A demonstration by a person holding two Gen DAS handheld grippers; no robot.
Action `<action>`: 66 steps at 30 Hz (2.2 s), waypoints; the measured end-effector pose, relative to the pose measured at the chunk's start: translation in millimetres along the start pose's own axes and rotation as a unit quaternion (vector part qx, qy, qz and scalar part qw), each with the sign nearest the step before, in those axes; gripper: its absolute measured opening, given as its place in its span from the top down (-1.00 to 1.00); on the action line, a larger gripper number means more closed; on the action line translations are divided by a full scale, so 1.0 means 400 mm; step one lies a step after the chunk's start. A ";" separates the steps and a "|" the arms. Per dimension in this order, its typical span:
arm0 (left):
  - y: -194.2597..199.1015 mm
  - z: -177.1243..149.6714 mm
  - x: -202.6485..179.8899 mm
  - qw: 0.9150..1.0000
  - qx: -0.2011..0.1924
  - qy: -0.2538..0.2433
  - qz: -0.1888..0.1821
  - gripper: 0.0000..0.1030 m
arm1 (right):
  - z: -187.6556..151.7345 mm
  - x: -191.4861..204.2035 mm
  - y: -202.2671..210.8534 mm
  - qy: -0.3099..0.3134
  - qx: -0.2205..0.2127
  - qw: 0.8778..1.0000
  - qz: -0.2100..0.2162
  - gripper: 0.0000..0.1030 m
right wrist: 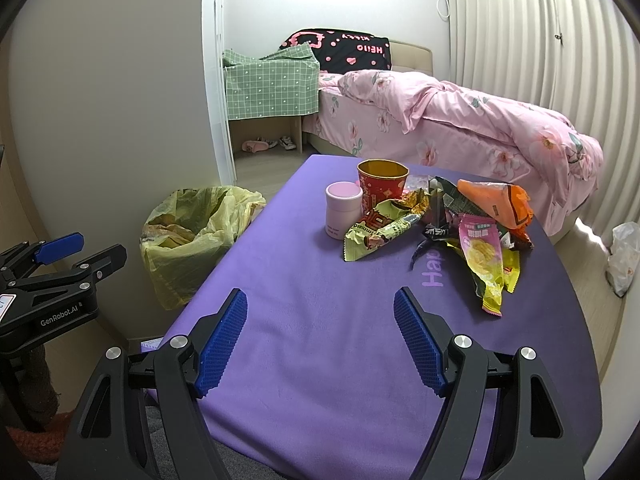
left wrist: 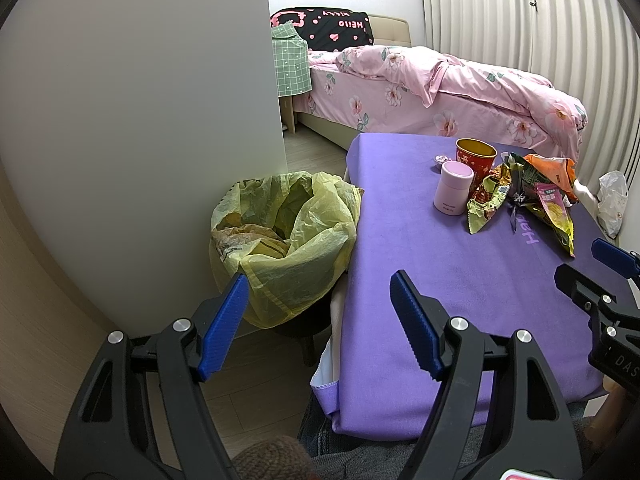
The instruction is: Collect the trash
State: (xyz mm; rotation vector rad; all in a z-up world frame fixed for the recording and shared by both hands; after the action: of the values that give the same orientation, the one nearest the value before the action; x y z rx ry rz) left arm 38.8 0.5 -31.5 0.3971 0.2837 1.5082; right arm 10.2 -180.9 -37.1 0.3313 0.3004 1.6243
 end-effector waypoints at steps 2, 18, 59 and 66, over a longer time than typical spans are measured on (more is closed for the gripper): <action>0.000 0.000 0.000 1.000 0.000 0.000 0.000 -0.37 | 0.000 0.001 0.000 0.000 0.000 1.000 0.000 -0.40; 0.000 0.000 0.000 1.000 0.000 0.000 0.000 -0.37 | 0.002 -0.001 0.000 0.000 0.000 1.000 0.000 -0.40; -0.438 0.094 -0.365 0.967 0.026 0.021 -0.254 -0.54 | 0.029 -0.515 -0.227 -0.037 0.026 0.990 -0.137 -0.40; -0.462 0.061 -0.368 0.970 0.057 0.005 -0.236 -0.53 | 0.133 -0.549 -0.269 0.005 -0.011 0.991 -0.131 -0.40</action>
State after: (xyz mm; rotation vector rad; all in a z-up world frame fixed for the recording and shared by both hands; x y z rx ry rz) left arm 209.4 -151.6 -96.8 0.3804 0.4408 1.0299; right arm 145.2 -391.6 -37.3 0.2552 0.3201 1.3694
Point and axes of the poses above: each gripper's, at about its wrist camera, not at the fingertips, and y roughly against the way its jaws point, x to its left, z to its top, the point moved 5 cm from there along -y, roughly the way its jaws point, and after that the axes turned 14 degrees about -x, right-handed, at the moved point
